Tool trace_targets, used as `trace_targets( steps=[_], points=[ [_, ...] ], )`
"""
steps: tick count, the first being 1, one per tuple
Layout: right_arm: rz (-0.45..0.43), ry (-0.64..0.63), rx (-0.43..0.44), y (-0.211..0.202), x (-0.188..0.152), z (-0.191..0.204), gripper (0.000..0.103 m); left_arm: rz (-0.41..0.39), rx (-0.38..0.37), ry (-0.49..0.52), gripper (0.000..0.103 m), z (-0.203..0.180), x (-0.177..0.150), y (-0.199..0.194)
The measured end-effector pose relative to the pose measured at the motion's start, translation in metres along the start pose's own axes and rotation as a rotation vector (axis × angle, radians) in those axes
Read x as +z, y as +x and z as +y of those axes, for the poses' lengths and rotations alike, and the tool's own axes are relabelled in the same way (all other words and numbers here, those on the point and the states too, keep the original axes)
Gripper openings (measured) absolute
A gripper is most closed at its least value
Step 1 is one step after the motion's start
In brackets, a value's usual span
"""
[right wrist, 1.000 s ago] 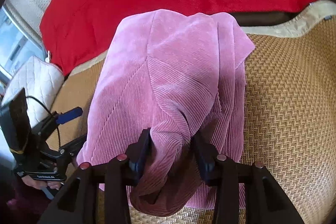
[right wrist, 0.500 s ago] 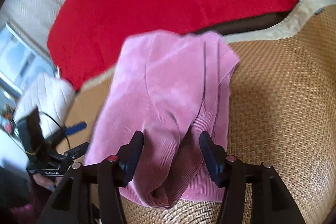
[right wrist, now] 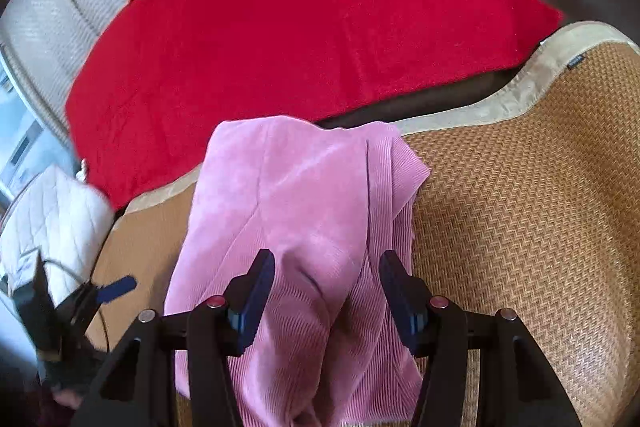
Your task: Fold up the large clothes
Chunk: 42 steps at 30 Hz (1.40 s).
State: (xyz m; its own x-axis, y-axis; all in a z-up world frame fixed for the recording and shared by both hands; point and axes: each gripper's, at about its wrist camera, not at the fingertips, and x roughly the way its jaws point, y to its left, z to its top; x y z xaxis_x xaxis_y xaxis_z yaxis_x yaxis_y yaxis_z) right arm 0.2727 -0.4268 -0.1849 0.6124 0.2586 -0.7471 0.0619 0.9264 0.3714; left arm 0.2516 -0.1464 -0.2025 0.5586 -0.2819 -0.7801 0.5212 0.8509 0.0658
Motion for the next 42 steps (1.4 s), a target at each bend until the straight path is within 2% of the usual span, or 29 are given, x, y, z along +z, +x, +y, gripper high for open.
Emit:
trace_targets(
  steps=[4,8,14,17,21,25,27,30,31,34,38,40,42],
  points=[
    [0.105,0.023,-0.011,0.041,-0.001,0.005,0.059,-0.002,0.005,0.003,0.091,-0.002,0.001,0.002],
    [0.087,0.008,0.008,0.043,0.008,0.016,0.056,0.0,0.012,0.004,0.091,-0.002,0.003,0.004],
    [-0.007,-0.022,0.017,0.03,0.032,0.024,0.056,-0.002,0.018,0.006,0.091,0.0,0.002,0.001],
    [0.011,-0.028,-0.008,0.042,0.042,0.027,0.056,0.001,0.028,0.009,0.091,0.001,0.003,0.003],
    [0.127,0.02,-0.044,0.081,0.041,0.007,0.055,0.002,0.037,0.023,0.091,0.002,0.003,0.003],
    [0.115,0.015,-0.018,0.072,0.043,0.01,0.056,0.0,0.022,0.012,0.091,0.006,0.006,0.001],
    [0.115,0.026,0.001,0.062,0.044,0.008,0.059,-0.011,-0.019,-0.031,0.091,0.015,0.009,-0.003],
    [0.106,0.065,0.039,0.039,0.038,-0.012,0.075,-0.04,-0.121,-0.111,0.091,0.032,0.012,-0.01],
    [0.108,0.081,0.053,0.034,0.036,-0.02,0.076,-0.046,-0.168,-0.143,0.091,0.038,0.013,-0.011],
    [0.123,0.165,0.104,0.025,0.031,-0.049,0.077,-0.038,-0.29,-0.233,0.091,0.054,0.012,-0.006],
    [0.196,0.247,0.188,0.036,0.02,-0.072,0.077,0.042,-0.409,-0.342,0.091,0.062,0.011,0.016],
    [0.224,0.262,0.217,0.039,0.015,-0.077,0.077,0.06,-0.463,-0.391,0.091,0.063,0.01,0.025],
    [0.239,0.278,0.274,0.043,0.012,-0.08,0.077,0.07,-0.486,-0.414,0.091,0.063,0.01,0.03]
  ],
)
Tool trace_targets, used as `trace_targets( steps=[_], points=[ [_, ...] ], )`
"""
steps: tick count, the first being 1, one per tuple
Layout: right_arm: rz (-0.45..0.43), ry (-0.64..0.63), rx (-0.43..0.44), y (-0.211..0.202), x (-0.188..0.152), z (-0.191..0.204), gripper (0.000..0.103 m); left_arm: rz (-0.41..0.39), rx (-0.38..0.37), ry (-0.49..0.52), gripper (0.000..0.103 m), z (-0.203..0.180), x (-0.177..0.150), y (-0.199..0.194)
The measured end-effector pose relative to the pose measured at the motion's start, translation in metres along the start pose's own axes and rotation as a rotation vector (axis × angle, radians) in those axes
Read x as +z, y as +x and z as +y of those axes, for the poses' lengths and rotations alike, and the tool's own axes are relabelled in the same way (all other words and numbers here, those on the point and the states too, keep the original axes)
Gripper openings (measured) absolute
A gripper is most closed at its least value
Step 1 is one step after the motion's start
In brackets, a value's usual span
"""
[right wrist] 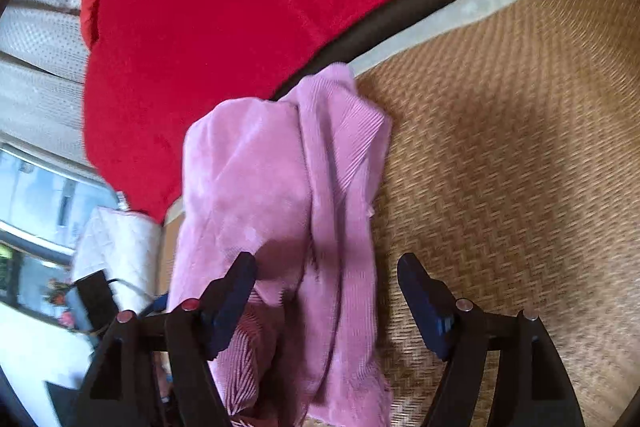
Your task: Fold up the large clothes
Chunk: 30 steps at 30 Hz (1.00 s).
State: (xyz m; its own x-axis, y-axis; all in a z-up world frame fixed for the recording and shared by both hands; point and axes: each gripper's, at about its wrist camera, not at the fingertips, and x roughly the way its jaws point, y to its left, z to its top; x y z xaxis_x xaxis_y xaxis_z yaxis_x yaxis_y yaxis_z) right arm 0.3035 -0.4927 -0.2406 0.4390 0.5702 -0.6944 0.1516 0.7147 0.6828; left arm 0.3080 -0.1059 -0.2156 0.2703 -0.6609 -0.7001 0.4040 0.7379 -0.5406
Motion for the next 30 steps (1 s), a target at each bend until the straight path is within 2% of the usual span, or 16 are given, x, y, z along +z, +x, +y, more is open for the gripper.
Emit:
trace_targets(
  steps=[9,13,17,20,24,27,30],
  points=[
    [0.035,0.03,0.116,0.016,0.004,-0.014,0.077,0.012,-0.138,-0.072,0.091,0.006,0.006,0.019],
    [0.046,0.052,0.182,0.025,0.005,-0.015,0.077,0.019,-0.16,-0.089,0.091,0.006,0.008,0.026],
    [0.036,0.042,0.21,0.032,0.005,-0.007,0.079,0.013,-0.186,-0.083,0.091,0.002,0.01,0.031],
    [0.021,0.04,0.242,0.033,0.003,-0.006,0.085,0.001,-0.216,-0.088,0.091,-0.002,0.012,0.034],
    [0.006,0.013,0.241,0.037,-0.003,0.008,0.088,-0.003,-0.228,-0.075,0.09,-0.013,0.015,0.041],
    [-0.004,-0.019,0.21,0.041,-0.008,0.018,0.088,-0.016,-0.222,-0.059,0.084,-0.019,0.017,0.046],
    [-0.011,-0.024,0.186,0.045,-0.011,0.024,0.082,-0.033,-0.229,-0.066,0.078,-0.019,0.019,0.049]
  ],
)
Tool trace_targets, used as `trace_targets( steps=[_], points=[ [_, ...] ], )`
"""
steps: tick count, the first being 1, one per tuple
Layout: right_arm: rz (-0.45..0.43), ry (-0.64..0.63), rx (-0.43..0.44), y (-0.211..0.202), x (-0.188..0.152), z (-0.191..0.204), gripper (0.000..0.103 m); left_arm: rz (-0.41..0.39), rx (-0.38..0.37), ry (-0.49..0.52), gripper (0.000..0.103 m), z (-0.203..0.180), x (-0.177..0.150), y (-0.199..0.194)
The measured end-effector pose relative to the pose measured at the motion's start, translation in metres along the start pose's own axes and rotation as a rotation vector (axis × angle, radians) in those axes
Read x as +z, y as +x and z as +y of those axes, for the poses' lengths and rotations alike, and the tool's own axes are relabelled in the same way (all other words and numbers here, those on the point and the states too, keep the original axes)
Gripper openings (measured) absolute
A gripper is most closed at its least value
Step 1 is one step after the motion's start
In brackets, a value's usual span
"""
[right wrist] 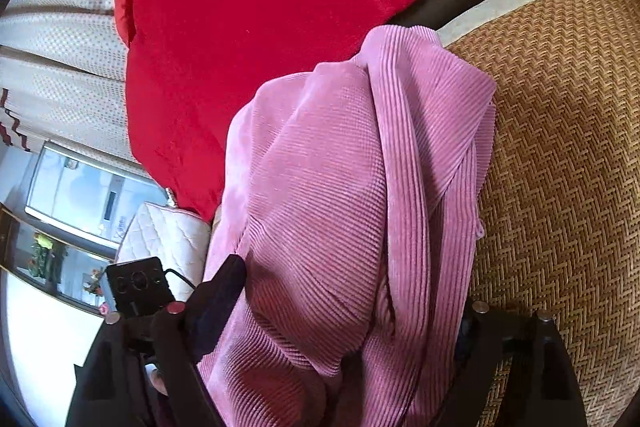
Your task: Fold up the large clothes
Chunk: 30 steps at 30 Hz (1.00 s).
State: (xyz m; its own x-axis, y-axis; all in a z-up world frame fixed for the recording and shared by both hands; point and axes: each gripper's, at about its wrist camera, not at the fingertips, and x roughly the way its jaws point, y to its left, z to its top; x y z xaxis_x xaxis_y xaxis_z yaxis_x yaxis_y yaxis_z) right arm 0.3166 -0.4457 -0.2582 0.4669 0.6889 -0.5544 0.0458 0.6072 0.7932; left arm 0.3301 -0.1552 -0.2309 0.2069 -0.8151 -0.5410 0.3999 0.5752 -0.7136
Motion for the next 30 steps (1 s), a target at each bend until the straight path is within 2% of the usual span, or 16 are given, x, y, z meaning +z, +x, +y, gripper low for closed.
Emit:
trace_targets(
  steps=[7,10,13,22,25,27,28,29,30],
  points=[
    [-0.023,0.0,-0.034,0.01,0.003,0.006,0.067,-0.037,-0.001,0.024,0.064,0.002,0.005,-0.01],
    [-0.029,-0.015,-0.014,0.011,0.003,0.015,0.064,-0.052,-0.009,0.029,0.061,0.003,0.008,-0.02],
    [-0.026,-0.028,-0.005,0.014,0.001,0.02,0.063,-0.06,-0.006,0.034,0.057,0.004,0.011,-0.029],
    [0.001,-0.066,0.044,0.027,-0.005,0.04,0.062,-0.086,0.023,0.057,0.057,0.004,0.004,-0.06],
    [0.001,-0.07,0.035,0.037,-0.007,0.041,0.062,-0.075,0.061,0.062,0.057,0.008,-0.001,-0.064],
    [0.003,-0.042,0.037,0.041,-0.004,0.034,0.062,-0.057,0.068,0.022,0.067,0.015,-0.001,-0.06],
    [0.006,-0.011,0.043,0.042,-0.003,0.028,0.062,-0.035,0.073,-0.022,0.08,0.022,-0.001,-0.055],
    [0.007,0.0,0.044,0.041,-0.002,0.025,0.062,-0.02,0.074,-0.054,0.087,0.027,-0.001,-0.052],
    [0.007,0.001,0.042,0.041,-0.002,0.022,0.062,-0.003,0.065,-0.09,0.088,0.032,-0.001,-0.047]
  ],
)
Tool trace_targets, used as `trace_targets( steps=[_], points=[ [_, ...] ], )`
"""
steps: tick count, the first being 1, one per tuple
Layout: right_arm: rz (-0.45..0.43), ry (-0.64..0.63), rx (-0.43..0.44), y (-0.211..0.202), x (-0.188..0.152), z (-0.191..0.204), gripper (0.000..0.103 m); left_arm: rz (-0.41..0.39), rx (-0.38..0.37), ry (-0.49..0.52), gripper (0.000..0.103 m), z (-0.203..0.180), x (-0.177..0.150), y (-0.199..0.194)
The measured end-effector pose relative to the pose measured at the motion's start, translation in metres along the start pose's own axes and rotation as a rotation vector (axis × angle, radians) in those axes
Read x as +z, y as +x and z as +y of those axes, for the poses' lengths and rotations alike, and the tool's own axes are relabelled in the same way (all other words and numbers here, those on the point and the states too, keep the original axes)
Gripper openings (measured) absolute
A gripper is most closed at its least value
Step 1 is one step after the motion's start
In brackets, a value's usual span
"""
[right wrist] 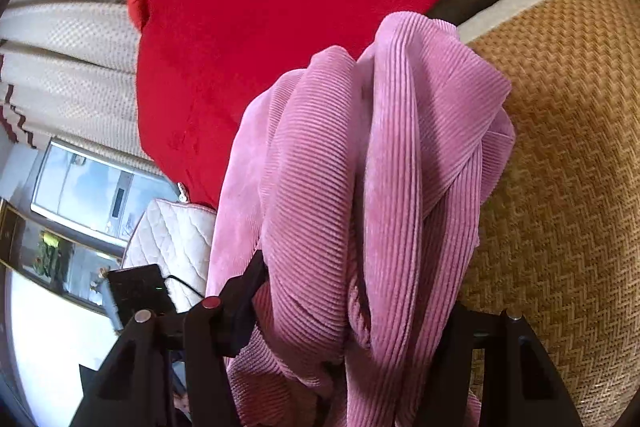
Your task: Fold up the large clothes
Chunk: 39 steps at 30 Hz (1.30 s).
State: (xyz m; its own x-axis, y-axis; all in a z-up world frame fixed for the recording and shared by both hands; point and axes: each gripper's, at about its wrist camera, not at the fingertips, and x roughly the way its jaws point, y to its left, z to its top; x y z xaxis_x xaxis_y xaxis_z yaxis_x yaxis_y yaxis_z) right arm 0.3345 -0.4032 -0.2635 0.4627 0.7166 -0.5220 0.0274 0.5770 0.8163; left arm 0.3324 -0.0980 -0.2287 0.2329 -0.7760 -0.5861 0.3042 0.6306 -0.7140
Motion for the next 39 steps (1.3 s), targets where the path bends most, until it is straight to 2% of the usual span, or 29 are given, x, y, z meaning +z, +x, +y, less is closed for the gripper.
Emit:
trace_targets(
  steps=[3,8,14,23,27,30,31,32,35,36,39],
  points=[
    [-0.003,0.005,-0.016,0.0,-0.001,-0.006,0.062,0.014,-0.049,-0.048,0.088,0.005,-0.001,0.008],
    [-0.005,-0.019,-0.025,0.004,-0.002,0.006,0.062,-0.032,-0.008,0.096,0.069,-0.02,-0.005,0.002],
    [0.009,-0.026,0.025,0.004,-0.004,0.018,0.062,-0.069,-0.018,0.137,0.062,-0.025,-0.006,-0.024],
    [0.061,-0.09,0.101,0.03,-0.02,0.049,0.062,-0.121,0.028,0.155,0.062,-0.018,-0.023,-0.08],
    [0.078,-0.111,0.116,0.042,-0.025,0.054,0.061,-0.092,0.075,0.132,0.064,-0.005,-0.028,-0.077],
    [0.104,-0.071,0.078,0.054,-0.027,0.04,0.061,-0.053,0.157,0.096,0.073,0.017,-0.029,-0.066],
    [0.114,-0.047,0.063,0.058,-0.026,0.034,0.061,-0.044,0.162,0.079,0.082,0.023,-0.029,-0.062],
    [0.12,-0.024,0.061,0.06,-0.026,0.028,0.061,-0.038,0.157,0.061,0.085,0.027,-0.028,-0.06],
    [0.113,-0.034,0.023,0.054,-0.025,0.033,0.064,-0.031,0.159,0.045,0.085,0.027,-0.026,-0.062],
    [0.11,-0.038,0.005,0.052,-0.025,0.037,0.067,-0.039,0.171,0.055,0.085,0.022,-0.025,-0.063],
    [0.095,-0.074,-0.082,0.036,-0.021,0.049,0.068,-0.084,0.219,0.112,0.085,0.005,-0.024,-0.077]
  ],
)
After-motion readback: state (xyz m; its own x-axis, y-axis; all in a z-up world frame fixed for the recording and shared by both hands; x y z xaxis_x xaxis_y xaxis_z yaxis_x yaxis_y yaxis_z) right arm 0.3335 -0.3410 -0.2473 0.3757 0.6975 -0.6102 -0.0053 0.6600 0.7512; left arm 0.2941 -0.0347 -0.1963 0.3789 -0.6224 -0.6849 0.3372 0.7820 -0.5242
